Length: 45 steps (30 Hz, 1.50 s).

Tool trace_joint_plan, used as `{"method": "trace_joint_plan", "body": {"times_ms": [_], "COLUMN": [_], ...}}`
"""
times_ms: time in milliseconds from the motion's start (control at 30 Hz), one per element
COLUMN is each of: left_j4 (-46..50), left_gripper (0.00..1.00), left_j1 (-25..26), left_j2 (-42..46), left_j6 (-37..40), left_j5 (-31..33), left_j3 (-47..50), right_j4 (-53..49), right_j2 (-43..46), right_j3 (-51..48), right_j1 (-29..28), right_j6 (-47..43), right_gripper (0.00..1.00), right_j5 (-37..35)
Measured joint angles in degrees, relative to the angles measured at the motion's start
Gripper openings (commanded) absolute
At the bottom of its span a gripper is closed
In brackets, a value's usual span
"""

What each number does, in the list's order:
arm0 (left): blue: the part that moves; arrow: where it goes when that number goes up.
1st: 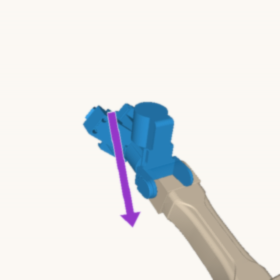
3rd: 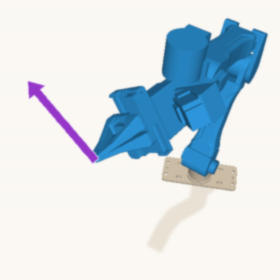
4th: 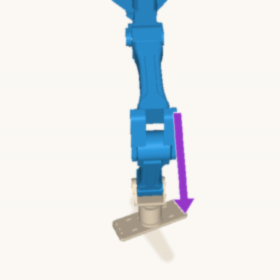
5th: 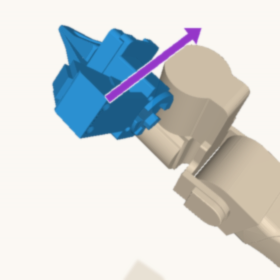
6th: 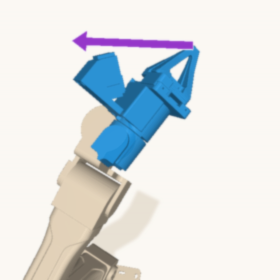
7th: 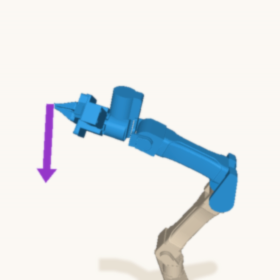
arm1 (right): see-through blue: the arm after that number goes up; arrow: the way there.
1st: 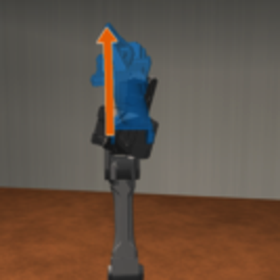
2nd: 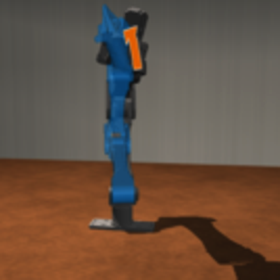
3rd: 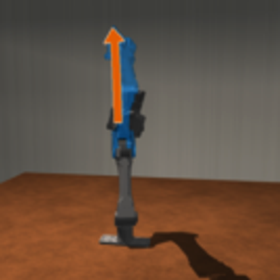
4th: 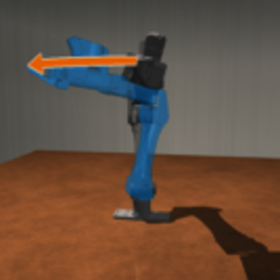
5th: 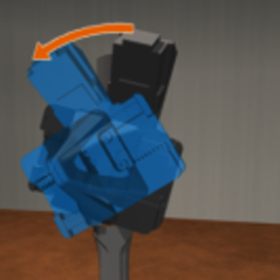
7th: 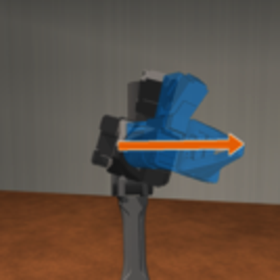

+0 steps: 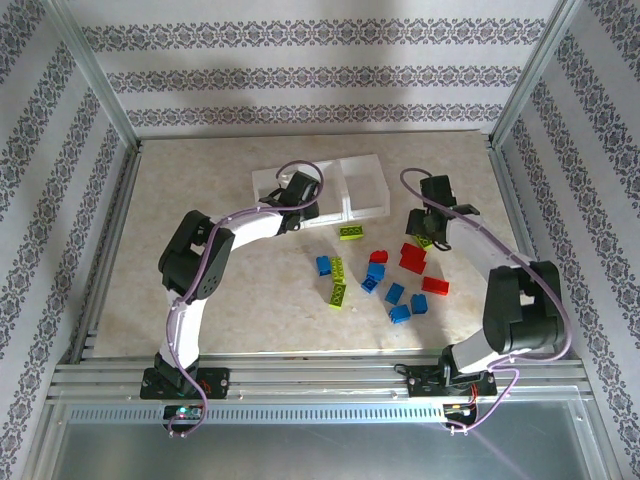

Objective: Sort the legos into containers by color
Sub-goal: Pick up the lego from the middle-right of the table.

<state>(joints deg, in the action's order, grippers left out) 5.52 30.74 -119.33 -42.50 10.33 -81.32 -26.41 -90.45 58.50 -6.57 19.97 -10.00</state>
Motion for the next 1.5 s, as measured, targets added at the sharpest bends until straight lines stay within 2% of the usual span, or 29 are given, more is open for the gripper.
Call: {"method": "trace_joint_plan", "body": {"times_ms": [300,667,933,1233,1433,1500], "left_j4": [0.1,0.7,1.2,3.1,4.4,4.5], "left_gripper": [0.43,0.43,0.52,0.54,0.54,0.57], "left_j1": [0.1,1.8,3.0,3.0,3.0,3.0], "left_j2": [-1.7,-2.8,-2.9,-4.5,-6.8,-6.9], "left_j6": [0.0,1.8,2.8,2.8,3.2,3.4], "left_j5": [-2.0,-3.3,-5.1,-5.8,-5.8,-5.8], "left_j3": [-2.2,-4.1,-4.5,-7.8,-11.6,-11.6], "right_j4": [-2.5,-4.1,-4.7,-5.4,-5.6,-5.6], "right_j2": [-9.6,-14.0,-15.0,-17.1,-17.1,-16.9], "right_j3": [6.3,9.0,9.2,9.8,10.1,10.1], "right_j1": [1.6,2.3,3.2,3.5,3.5,3.5], "right_j6": [-2.1,-3.8,-3.9,-4.9,-5.2,-5.2], "right_gripper": [0.64,0.64,0.62,0.51,0.31,0.27], "right_j5": [2.8,5.1,5.4,6.5,6.6,6.6]}}
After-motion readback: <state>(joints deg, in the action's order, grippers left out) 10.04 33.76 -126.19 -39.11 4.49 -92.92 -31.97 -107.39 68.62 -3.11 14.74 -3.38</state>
